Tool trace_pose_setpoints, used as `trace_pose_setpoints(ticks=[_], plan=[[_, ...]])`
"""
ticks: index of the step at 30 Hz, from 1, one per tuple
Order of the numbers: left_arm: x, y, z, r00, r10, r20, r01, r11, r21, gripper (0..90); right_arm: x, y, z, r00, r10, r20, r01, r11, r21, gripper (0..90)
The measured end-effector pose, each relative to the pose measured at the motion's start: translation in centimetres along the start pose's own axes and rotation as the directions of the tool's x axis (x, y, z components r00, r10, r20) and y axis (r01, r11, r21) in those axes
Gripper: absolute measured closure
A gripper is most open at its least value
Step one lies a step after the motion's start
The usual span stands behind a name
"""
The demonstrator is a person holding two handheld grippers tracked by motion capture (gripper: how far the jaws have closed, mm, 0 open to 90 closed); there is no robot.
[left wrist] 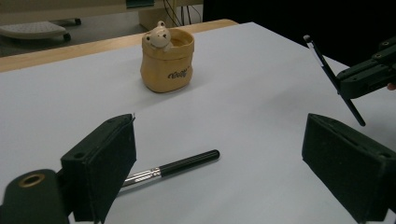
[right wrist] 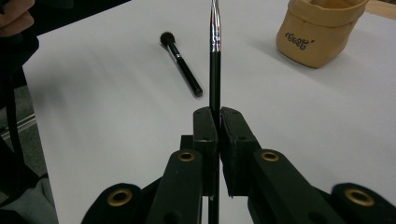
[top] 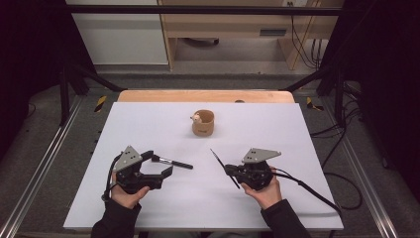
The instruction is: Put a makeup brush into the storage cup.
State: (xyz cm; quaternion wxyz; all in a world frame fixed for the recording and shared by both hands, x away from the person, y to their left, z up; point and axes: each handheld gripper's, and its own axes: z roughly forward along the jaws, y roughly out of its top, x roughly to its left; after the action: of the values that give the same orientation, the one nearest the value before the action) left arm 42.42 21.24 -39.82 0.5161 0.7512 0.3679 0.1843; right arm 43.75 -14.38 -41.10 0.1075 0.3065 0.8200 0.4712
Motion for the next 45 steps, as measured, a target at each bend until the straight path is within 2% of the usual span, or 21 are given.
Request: trace_pose_setpoints(ticks=[7,16,28,45], plan=[[-0.8,0.9,0.7,0.9999,-0.011,0.013,0.012,0.9997,-0.023,9.5,0.1,0.1,-0.3,1.0,-0.003,0.001,0.003,0.999,-0.043,85.4],[-1.5,1.9,1.7,0.9995,-0.014,0.029,0.015,0.9992,-0.037,9.5,0.2,0.2,-0.5,1.0,-0.001,-0.005,0.001,0.997,-0.072,85.3],[-3.6,3.8,3.9,0.9969,-0.018,0.077,0.023,0.997,-0.074,9.6,0.2,0.5,-1.2,0.9999,0.002,-0.013,-0.004,0.994,-0.112,85.3],[-5.0,4.7,5.5,0.9919,-0.035,0.122,0.048,0.9939,-0.1,10.0,0.3,0.7,-1.5,0.9998,0.001,-0.018,-0.003,0.989,-0.147,85.3]])
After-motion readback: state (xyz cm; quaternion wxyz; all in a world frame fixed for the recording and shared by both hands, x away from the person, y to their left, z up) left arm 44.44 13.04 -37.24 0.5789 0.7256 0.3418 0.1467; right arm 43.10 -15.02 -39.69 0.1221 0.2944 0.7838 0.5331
